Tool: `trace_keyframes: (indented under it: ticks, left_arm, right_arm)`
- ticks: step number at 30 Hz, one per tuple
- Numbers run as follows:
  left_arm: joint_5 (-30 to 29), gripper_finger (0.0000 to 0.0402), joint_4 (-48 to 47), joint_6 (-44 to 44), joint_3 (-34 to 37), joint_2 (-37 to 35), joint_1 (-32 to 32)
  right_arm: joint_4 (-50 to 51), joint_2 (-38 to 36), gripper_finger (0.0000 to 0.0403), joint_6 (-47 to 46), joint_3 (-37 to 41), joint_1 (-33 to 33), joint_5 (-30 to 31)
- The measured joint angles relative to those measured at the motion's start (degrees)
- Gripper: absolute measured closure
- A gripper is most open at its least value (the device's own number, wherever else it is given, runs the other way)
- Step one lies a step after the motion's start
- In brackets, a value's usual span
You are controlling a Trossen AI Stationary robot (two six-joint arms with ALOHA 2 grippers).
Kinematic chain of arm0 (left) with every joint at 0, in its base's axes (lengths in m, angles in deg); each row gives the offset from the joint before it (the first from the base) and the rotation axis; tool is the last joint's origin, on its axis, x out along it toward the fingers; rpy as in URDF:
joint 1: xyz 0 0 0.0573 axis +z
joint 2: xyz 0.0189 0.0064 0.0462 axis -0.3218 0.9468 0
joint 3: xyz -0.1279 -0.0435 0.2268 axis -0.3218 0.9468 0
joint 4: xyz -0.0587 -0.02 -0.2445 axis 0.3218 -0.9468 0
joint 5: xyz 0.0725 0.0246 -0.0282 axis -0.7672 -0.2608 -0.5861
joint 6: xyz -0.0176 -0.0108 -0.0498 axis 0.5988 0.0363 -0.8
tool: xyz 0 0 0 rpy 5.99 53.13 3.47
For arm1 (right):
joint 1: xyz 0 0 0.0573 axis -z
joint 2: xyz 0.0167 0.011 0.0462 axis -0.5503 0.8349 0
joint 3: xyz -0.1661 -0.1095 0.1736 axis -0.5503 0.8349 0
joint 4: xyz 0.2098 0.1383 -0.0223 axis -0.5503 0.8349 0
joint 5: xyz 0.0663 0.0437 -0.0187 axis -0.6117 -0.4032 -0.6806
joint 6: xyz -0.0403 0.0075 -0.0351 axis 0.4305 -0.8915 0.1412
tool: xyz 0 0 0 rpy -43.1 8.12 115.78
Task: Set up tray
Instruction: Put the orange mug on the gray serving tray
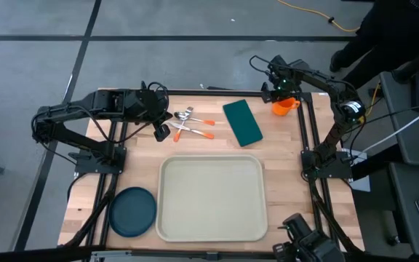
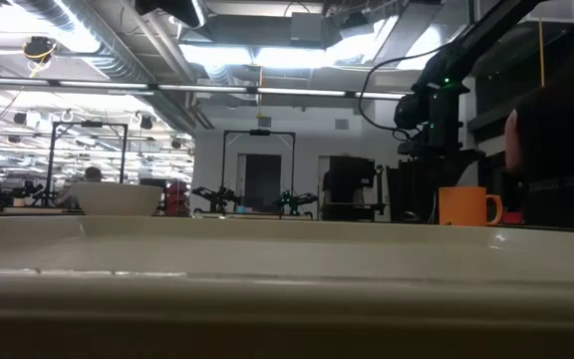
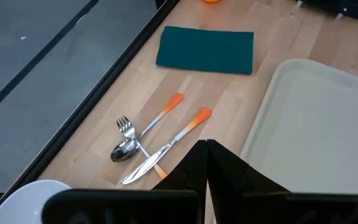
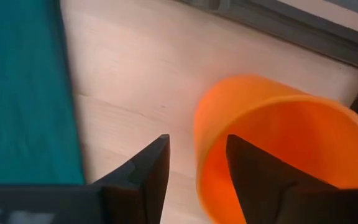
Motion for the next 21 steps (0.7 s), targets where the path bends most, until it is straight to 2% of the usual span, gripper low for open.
trace_keyframes:
  ticks: [8, 14, 21]
  left_arm:
    - [0.0, 0.04, 0.0, 0.0, 0.01, 0.0, 0.0]
    - [0.53, 0.04, 0.0, -0.01, 0.01, 0.0, 0.0]
    - [1.05, 0.04, -0.02, -0.01, 0.01, 0.02, 0.0]
  right_arm:
    - [-0.21, 0.0, 0.0302, 0.5, 0.0, 0.15, -0.02]
    - [-0.8, 0.0, 0.0385, 0.74, -0.02, 0.16, 0.23]
    - [-0.6, -0.04, 0.0392, 1.83, -0.02, 0.17, 0.09]
